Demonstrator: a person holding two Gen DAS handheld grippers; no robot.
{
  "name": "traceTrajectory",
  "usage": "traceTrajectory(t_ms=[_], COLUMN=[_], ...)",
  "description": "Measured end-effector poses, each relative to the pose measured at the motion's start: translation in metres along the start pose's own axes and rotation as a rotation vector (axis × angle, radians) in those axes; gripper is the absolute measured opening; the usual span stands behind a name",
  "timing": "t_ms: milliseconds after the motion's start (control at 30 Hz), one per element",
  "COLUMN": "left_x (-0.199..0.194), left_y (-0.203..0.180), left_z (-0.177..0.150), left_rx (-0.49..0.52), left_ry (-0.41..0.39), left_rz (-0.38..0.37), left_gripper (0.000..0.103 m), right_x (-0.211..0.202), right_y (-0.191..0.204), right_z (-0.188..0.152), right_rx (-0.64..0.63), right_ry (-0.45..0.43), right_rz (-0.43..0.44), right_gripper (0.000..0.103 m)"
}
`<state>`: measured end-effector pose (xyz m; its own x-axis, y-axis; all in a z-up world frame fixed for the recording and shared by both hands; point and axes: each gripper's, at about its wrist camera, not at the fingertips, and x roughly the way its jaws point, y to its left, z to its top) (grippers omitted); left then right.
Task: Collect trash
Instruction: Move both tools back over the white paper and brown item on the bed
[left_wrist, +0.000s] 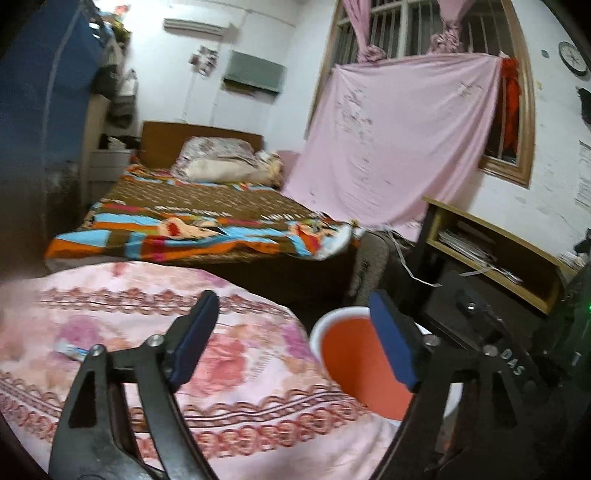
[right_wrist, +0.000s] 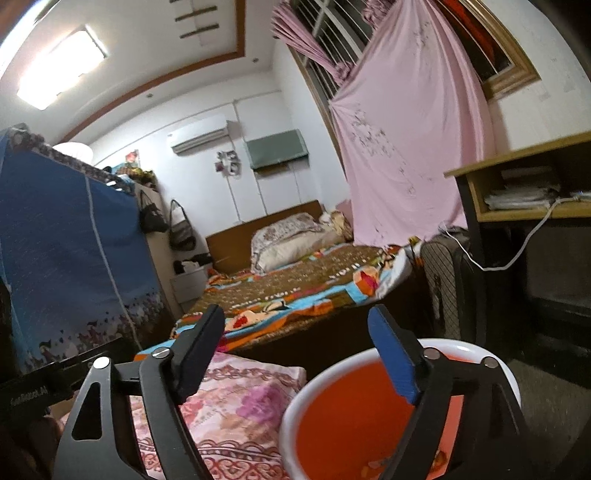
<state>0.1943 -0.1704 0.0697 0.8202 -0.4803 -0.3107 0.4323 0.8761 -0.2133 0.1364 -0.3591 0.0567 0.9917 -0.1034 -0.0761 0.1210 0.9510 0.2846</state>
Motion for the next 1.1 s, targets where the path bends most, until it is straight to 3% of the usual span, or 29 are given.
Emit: traceTrajectory(t_ms=[133, 233, 467, 1100], left_x=[-0.018, -0.032, -0.056, -0.103], left_y=[0.016, 0.027, 0.055, 0.116], left_z=[-0.001, -0.002, -0.006, -0.017], left_rx=[-0.010, -0.027, -0.039, -0.063], left_ry=[-0.067, -0.127, -0.170, -0.213], left_rz=[0.069, 0.117, 0.217, 0.409], left_gripper=[0.089, 0.092, 0.092, 0.092], right_x=[-0.003, -0.006, -0.009, -0.014], right_y=[0.011, 0.021, 0.046, 0.115], right_z=[0.000, 0.000, -0.003, -0.024], right_rx=[-0.015, -0.025, -0.070, -0.219], right_ry=[-0.042, -0.072, -0.104, -0.113], right_rz=[0.029, 0.053, 0.109, 0.293], right_gripper=[0.103, 0.103, 0.103, 0.103])
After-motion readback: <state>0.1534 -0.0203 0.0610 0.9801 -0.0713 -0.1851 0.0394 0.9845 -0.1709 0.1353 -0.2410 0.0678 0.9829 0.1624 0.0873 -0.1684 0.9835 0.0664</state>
